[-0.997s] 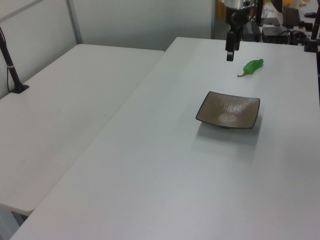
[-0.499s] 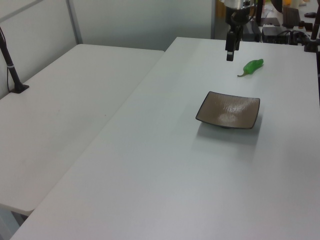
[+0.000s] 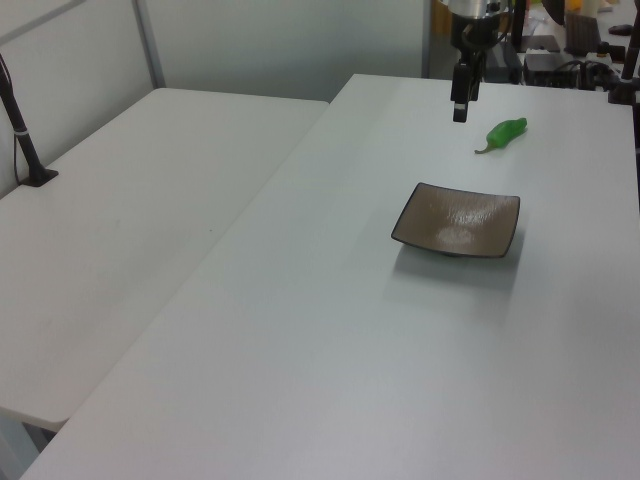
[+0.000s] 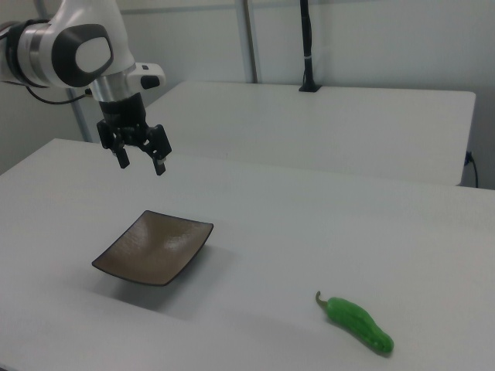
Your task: Chili peppers are placed on a ceramic plate
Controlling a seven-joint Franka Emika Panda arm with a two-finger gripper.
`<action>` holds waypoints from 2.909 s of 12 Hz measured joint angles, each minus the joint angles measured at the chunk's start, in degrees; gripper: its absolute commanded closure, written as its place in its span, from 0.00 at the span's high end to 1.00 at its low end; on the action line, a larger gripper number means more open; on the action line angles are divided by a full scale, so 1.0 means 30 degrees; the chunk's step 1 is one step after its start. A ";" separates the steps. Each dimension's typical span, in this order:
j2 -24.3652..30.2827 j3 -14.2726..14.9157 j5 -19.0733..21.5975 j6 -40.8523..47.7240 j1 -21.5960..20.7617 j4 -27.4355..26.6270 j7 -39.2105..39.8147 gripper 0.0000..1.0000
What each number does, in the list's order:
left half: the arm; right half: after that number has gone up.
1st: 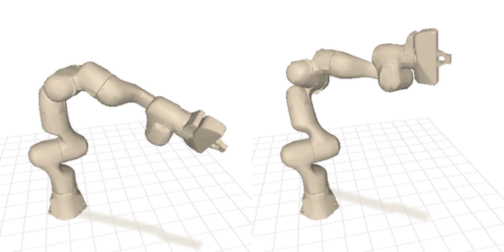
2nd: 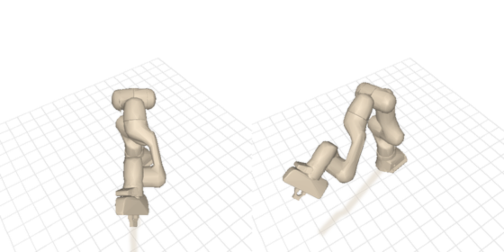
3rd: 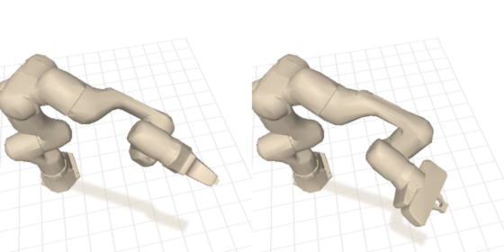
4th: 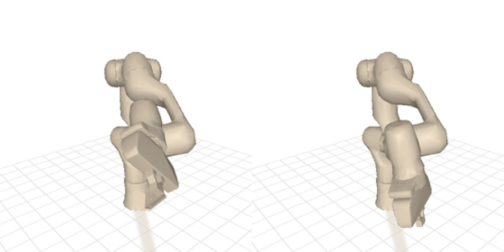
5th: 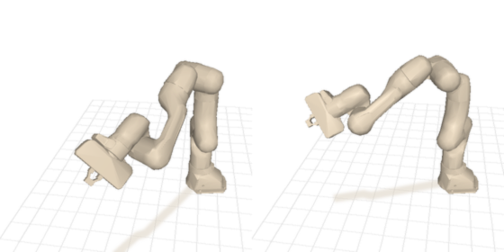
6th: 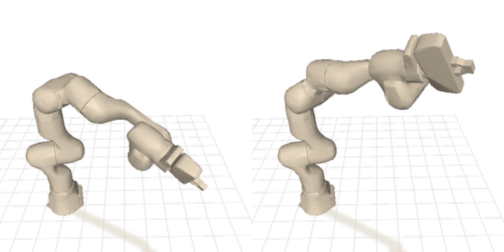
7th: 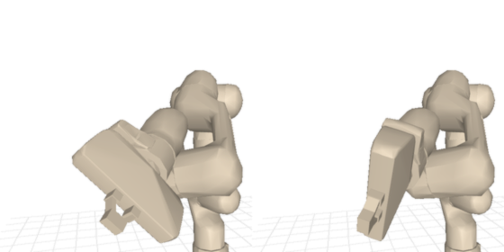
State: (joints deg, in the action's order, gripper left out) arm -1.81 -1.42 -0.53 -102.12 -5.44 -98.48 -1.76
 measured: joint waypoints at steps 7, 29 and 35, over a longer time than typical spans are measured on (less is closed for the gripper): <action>-0.0002 0.0040 -0.0019 -0.0822 0.0087 -0.0131 0.2042 1.00; -0.2234 0.3219 -0.1754 -0.7744 0.4105 -0.2329 2.4722 1.00; -0.3939 0.3286 -0.2927 -0.9638 0.5578 -0.2359 2.6714 1.00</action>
State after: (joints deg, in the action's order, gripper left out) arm -13.63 8.44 -9.31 -131.04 11.29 -105.56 78.38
